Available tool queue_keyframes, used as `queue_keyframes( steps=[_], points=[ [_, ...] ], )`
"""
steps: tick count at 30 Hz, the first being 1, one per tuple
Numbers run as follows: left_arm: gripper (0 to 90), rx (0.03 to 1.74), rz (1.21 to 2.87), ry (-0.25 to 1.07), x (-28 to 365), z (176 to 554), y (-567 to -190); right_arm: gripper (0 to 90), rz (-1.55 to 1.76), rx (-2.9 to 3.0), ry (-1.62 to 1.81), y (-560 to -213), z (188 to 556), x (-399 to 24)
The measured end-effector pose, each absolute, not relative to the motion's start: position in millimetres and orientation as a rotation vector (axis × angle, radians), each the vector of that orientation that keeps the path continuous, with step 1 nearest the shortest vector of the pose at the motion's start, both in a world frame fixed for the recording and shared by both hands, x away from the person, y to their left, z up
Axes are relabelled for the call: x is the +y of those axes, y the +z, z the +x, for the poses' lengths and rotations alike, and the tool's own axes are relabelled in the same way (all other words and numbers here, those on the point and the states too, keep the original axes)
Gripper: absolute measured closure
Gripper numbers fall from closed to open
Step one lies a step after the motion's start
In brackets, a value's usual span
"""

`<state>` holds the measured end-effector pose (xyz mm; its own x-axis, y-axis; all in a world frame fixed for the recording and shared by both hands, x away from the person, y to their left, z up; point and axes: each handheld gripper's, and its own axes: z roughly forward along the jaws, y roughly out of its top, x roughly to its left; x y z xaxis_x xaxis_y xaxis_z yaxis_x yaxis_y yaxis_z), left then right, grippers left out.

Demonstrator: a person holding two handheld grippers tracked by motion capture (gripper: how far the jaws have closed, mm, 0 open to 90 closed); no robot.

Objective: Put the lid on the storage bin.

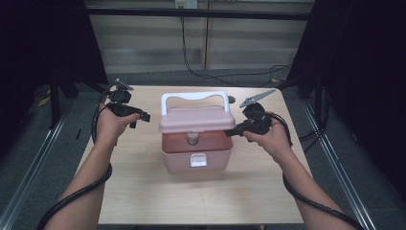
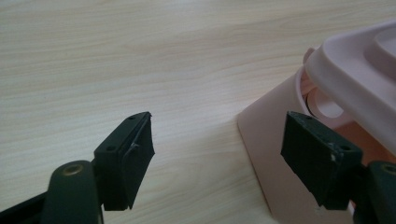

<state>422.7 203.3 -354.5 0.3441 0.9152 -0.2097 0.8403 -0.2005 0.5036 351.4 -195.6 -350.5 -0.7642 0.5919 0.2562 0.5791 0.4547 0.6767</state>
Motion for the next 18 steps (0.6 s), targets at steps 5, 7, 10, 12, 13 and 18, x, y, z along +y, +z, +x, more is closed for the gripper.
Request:
queue_keyframes(
  steps=[5,7,10,12,13,18],
  points=[
    [22.8,1.519,2.087,0.178,204,418,-362,88.8,1.063,2.667,1.249,-351,349,-196],
    [22.3,1.515,2.085,0.179,205,417,-365,88.7,1.057,2.673,1.238,-352,349,-195],
    [21.5,1.514,2.084,0.177,206,414,-371,88.0,1.062,2.675,1.239,-353,347,-196],
    [21.3,1.515,2.083,0.155,208,412,-377,87.1,1.056,2.684,1.233,-356,346,-196],
    [21.2,1.515,2.085,0.154,208,412,-379,86.7,1.056,2.688,1.237,-356,346,-196],
    [20.8,1.518,2.086,0.143,213,408,-390,84.4,1.058,2.684,1.258,-358,345,-196]
  ],
)
